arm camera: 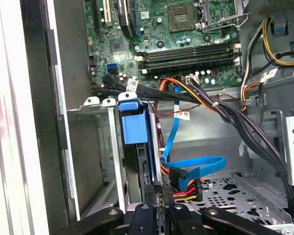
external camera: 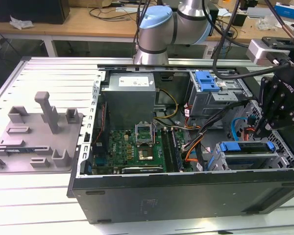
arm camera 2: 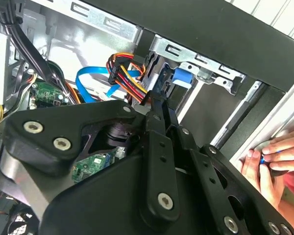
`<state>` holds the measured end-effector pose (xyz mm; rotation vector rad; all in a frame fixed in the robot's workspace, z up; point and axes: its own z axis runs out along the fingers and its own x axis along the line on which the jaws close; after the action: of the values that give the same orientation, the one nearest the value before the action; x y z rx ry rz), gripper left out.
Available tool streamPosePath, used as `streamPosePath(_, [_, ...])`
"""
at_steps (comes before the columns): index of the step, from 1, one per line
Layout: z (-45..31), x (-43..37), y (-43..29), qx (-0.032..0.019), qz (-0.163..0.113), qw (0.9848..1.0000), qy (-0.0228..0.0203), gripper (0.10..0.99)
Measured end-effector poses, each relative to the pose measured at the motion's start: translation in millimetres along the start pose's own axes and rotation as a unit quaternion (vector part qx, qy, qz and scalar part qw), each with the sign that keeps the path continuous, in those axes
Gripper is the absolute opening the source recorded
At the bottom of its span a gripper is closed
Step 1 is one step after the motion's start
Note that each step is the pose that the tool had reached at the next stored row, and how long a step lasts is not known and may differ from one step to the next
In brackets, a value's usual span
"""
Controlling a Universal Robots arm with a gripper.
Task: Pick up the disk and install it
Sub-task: 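Insert the first disk wire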
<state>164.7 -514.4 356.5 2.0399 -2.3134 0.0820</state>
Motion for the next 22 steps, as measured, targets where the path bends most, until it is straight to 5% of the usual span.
streamPosePath(4, [0.7, 4.0, -1.7, -0.0057, 0.000, 0.9996, -0.0264, 0.165])
streamPosePath(6, [1.0, 6.1, -3.8, -0.0118, -0.001, 0.9993, -0.0363, 0.165])
streamPosePath(12, [1.2, 8.9, -7.4, -0.0163, 0.009, 0.9992, -0.0364, 0.165])
streamPosePath(13, [1.3, 9.0, -7.4, -0.0161, 0.010, 0.9992, -0.0346, 0.165])
streamPosePath(16, [1.2, 8.2, -7.3, -0.0143, 0.014, 0.9996, -0.0207, 0.165])
streamPosePath(22, [1.1, 6.5, -6.8, -0.0136, 0.015, 0.9996, -0.0180, 0.165])
